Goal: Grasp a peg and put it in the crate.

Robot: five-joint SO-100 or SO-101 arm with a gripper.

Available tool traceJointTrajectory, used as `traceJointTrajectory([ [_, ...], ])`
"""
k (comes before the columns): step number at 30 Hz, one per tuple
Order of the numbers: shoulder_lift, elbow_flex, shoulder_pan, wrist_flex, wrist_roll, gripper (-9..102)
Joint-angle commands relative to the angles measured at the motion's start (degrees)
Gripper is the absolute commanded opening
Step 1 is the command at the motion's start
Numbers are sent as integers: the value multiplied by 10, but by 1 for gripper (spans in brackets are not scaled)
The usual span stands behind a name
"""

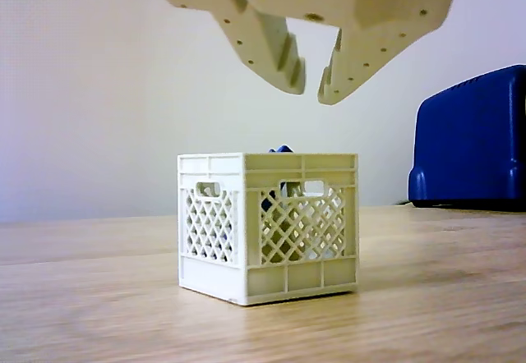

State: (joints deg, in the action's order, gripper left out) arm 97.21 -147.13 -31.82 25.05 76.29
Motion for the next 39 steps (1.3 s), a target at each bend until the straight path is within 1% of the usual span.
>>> traceJointTrajectory([
  [1, 117, -22, 43, 17, -88, -1],
  [4, 199, -59, 91, -17, -169, -1],
  [7, 292, -87, 146, -88, -241, -1],
  [9, 349, -99, 178, -149, -285, -1],
  [16, 531, -93, 287, -428, -457, -1],
  [19, 596, -88, 337, -518, -557, -1],
  [21, 628, -85, 353, -561, -628, -1],
  [25, 688, -93, 358, -619, -746, -1],
  [28, 724, -102, 361, -648, -802, -1],
  [31, 756, -120, 361, -669, -817, -1],
  [39, 838, -210, 357, -687, -824, 0],
])
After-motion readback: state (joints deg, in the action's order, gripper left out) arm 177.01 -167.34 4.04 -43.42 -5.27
